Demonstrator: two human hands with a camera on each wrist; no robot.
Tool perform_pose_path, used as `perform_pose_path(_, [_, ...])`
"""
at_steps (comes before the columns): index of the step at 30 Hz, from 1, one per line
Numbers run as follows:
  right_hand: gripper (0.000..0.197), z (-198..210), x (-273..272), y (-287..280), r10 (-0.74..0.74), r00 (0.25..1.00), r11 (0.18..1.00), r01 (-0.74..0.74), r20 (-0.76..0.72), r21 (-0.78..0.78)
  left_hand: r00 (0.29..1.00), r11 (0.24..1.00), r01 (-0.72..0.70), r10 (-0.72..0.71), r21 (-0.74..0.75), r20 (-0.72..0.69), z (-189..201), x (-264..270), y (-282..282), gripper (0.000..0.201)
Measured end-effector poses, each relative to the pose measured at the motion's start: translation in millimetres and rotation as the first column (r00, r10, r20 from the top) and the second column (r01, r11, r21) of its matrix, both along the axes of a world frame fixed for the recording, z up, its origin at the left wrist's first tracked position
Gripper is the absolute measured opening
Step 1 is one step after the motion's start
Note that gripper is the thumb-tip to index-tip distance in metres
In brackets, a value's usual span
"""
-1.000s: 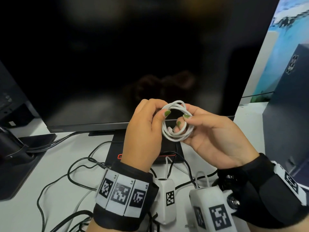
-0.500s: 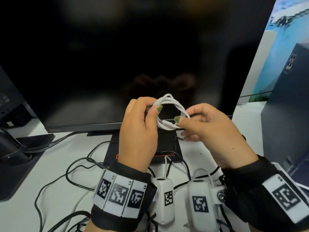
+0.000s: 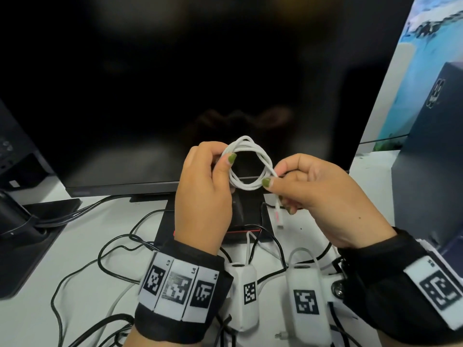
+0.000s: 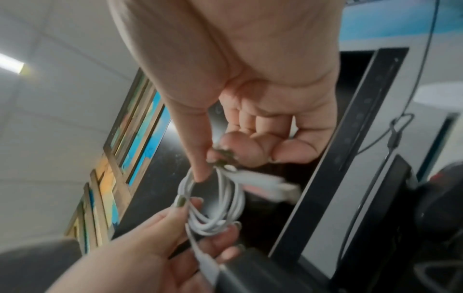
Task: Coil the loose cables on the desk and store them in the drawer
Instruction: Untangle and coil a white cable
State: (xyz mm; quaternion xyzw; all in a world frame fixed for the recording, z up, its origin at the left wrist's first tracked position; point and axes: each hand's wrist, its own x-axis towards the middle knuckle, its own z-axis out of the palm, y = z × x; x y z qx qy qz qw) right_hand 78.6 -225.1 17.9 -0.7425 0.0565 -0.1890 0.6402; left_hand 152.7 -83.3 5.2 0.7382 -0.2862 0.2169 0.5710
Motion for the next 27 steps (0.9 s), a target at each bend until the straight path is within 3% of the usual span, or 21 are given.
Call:
perform_pose_path(4, [0.009, -4, 2, -1, -0.117, 0.993, 0.988, 0.120, 0.030, -0.097, 0.989, 0.993, 0.069, -0.081, -0.094, -0.122, 2, -1, 2, 0.012])
perform_pose_path(14, [0.023, -6, 4, 3, -0.118, 0.993, 0.990, 0.116, -0.023, -0.076, 0.961, 0.977, 0.179, -0.199, -0.116, -0.194, 5, -5, -1, 0.011])
perform_pose_path(22, [0.030, -2, 2, -4, -0.059, 0.997, 0.998, 0.057, -0.046, -0.037, 0.985, 0.994, 0.106, -0.110, -0.037, -0.131, 5, -4, 2, 0.010])
perform_pose_path(27, [0.032, -6, -2, -9, -0.106, 0.993, 0.992, 0.103, -0.044, -0.073, 0.994, 0.997, 0.077, -0.075, 0.028, -0.081, 8, -12, 0, 0.011])
